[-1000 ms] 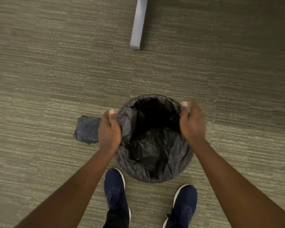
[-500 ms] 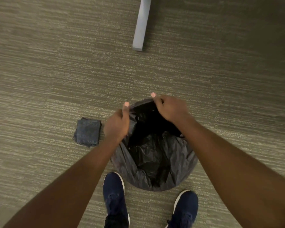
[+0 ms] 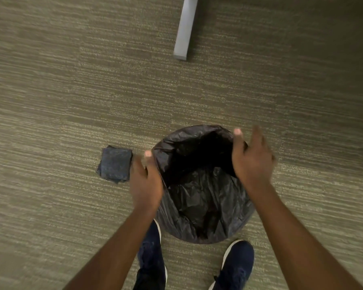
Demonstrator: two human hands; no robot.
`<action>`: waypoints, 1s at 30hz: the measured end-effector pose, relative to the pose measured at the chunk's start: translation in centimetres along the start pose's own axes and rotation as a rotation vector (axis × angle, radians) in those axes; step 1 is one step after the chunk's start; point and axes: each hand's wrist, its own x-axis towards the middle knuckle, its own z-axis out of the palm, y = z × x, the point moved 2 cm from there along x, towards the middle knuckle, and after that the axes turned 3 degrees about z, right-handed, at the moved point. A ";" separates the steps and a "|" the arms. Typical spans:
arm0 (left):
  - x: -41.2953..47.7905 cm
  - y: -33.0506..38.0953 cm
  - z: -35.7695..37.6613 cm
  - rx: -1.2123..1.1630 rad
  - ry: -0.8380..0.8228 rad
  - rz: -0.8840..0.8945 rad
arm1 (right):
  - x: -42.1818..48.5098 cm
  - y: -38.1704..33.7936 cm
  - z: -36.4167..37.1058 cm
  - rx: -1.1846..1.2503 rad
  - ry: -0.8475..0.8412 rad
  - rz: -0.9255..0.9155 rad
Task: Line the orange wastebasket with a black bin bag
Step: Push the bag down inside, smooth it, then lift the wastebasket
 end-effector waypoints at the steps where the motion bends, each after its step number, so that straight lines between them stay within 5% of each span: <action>1: -1.8 -0.7 0.3 -0.046 0.035 -0.041 | -2.0 1.6 0.4 0.062 -0.027 0.097; 8: -2.7 -2.8 -0.1 -0.454 0.055 -0.322 | -2.7 5.7 0.2 0.677 0.062 0.399; 16: -5.5 -4.7 2.2 -0.688 0.151 -0.709 | -7.4 8.7 2.6 0.791 0.017 0.674; 20: -5.4 -5.3 1.0 -0.661 0.132 -0.519 | -7.2 6.0 -0.2 0.299 0.232 -0.113; 23: -6.9 -5.1 1.5 -0.449 0.078 -0.329 | -9.6 1.7 2.6 0.021 -0.098 -0.625; 25: -7.4 -4.7 1.8 -0.274 0.120 -0.256 | -11.0 1.9 5.8 -0.303 -0.491 -0.644; 27: -7.2 -4.4 1.9 -0.274 0.184 -0.278 | -11.1 4.0 8.2 -0.649 -0.839 -0.475; 29: -6.8 -4.7 2.1 -0.271 0.211 -0.294 | -10.2 4.8 9.1 -0.759 -0.919 -0.393; 30: -6.7 -4.8 2.2 -0.282 0.216 -0.286 | -9.8 4.6 9.4 -0.713 -0.817 -0.426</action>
